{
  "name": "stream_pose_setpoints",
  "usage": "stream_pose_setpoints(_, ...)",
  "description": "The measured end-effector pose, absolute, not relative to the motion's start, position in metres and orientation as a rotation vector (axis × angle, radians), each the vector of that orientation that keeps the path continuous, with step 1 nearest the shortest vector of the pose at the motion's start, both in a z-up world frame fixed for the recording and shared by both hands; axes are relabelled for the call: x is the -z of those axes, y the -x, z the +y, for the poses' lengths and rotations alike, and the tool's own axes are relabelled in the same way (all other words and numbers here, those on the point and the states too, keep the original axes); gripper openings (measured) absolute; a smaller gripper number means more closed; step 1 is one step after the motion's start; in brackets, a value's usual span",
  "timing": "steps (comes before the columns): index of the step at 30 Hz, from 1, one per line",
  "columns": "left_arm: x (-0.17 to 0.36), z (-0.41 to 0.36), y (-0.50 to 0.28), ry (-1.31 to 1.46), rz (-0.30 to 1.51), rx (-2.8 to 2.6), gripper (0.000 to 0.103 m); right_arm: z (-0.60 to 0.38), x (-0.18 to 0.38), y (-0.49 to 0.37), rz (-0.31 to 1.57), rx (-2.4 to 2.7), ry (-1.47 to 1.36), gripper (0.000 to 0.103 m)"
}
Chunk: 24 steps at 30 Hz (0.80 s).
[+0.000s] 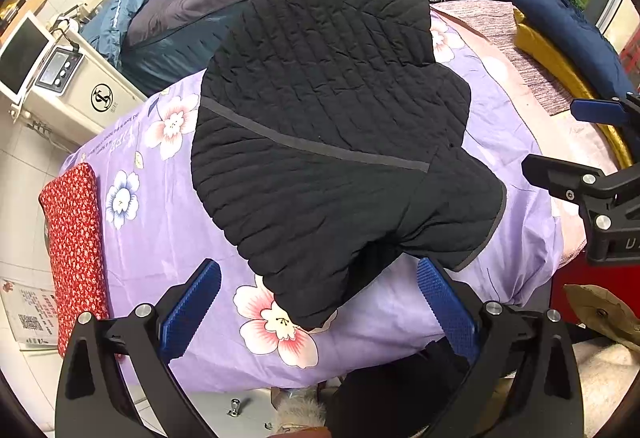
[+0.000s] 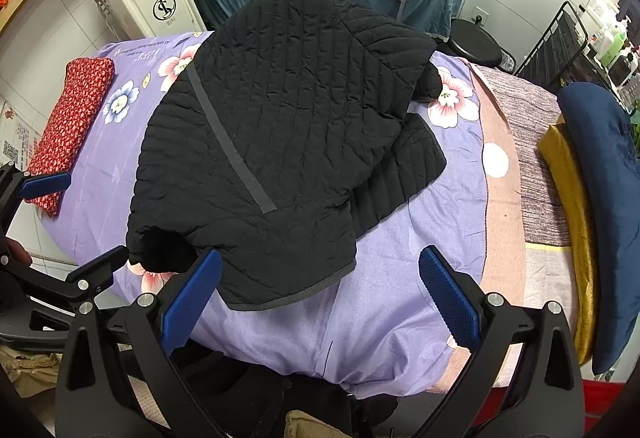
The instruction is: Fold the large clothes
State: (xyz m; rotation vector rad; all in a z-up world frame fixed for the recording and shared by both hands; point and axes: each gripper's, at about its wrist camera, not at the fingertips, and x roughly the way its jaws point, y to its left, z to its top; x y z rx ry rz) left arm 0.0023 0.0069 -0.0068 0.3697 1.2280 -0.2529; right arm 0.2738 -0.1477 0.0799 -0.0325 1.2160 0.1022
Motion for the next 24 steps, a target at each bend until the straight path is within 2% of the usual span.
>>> stream_pose_setpoints(24, 0.0084, 0.0092, -0.0016, -0.367, 1.238, 0.250, 0.097, -0.1457, -0.0800, -0.2725, 1.219, -0.101, 0.038, 0.097)
